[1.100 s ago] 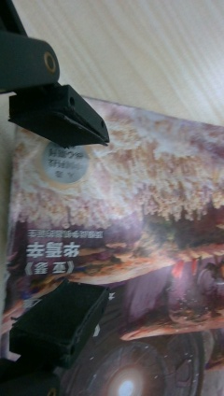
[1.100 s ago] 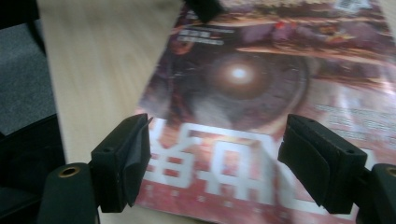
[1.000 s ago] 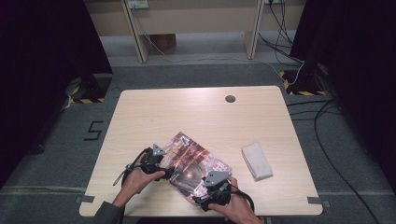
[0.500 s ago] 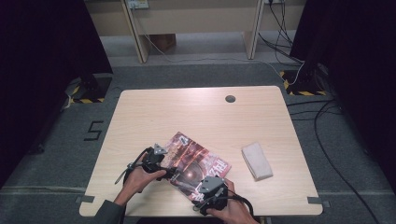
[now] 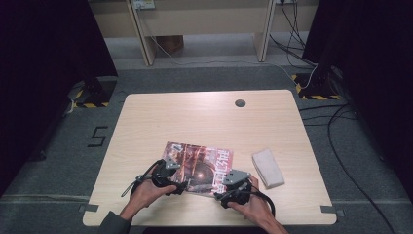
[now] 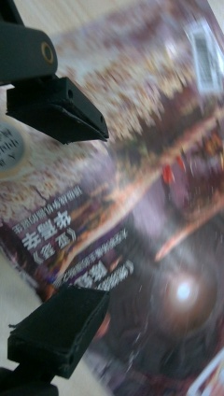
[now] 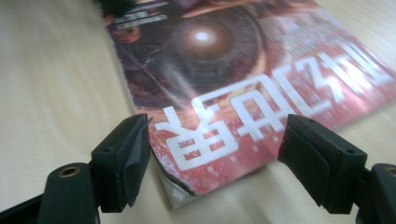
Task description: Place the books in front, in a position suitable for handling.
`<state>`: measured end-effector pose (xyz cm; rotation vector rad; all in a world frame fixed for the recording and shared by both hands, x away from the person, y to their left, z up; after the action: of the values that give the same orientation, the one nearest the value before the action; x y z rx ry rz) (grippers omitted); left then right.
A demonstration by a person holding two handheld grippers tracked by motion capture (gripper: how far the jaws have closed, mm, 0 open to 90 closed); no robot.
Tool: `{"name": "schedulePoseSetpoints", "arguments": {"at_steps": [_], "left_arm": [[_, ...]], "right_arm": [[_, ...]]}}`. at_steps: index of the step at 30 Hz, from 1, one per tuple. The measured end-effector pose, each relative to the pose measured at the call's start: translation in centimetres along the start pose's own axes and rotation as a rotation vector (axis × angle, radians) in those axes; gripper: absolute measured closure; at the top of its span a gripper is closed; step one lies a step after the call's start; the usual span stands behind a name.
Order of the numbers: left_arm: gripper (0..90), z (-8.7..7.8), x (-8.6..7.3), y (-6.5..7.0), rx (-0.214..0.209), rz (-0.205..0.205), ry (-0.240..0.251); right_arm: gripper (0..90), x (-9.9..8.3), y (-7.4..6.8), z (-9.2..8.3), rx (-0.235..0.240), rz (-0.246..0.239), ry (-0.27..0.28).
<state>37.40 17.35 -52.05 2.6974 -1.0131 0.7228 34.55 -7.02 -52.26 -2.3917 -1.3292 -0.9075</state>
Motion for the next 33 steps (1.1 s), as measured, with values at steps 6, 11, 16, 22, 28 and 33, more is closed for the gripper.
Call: {"name": "schedulePoseSetpoints", "arguments": {"at_steps": [6,11,16,22,28,33], "left_arm": [[17.6,0.2,0.2,1.0,-0.035,-0.007,0.003],[13.9,0.6,0.4,2.4,0.009,0.070,-0.027],[18.9,0.3,1.1,0.7,-0.040,-0.017,0.014],[18.1,-0.7,1.4,-1.3,-0.068,-0.073,0.075],[16.9,-0.8,1.7,-4.4,-0.013,-0.120,0.107],[16.3,-0.3,2.1,-7.9,0.062,-0.167,0.114]], "right_arm": [[23.1,0.4,2.4,0.2,-0.037,0.048,0.010],[24.7,1.2,4.5,0.7,-0.091,0.076,0.021],[27.0,1.6,5.6,0.8,-0.107,0.106,0.042],[27.0,1.7,5.7,-0.3,-0.090,0.144,0.086],[26.8,1.6,5.5,-0.3,-0.082,0.141,0.084],[26.6,1.6,4.9,-0.2,-0.059,0.128,0.079]]}}
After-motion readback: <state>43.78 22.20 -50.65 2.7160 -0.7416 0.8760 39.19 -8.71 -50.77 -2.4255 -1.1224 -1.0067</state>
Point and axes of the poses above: each handheld gripper's, and its own axes: z roughly forward along the jaws, x roughly out of its top, y roughly to its right, the point moved 3 cm from there along z, roughly forward along the jaws, and after that the axes turned 6 degrees about -y, right-handed, at the moved point
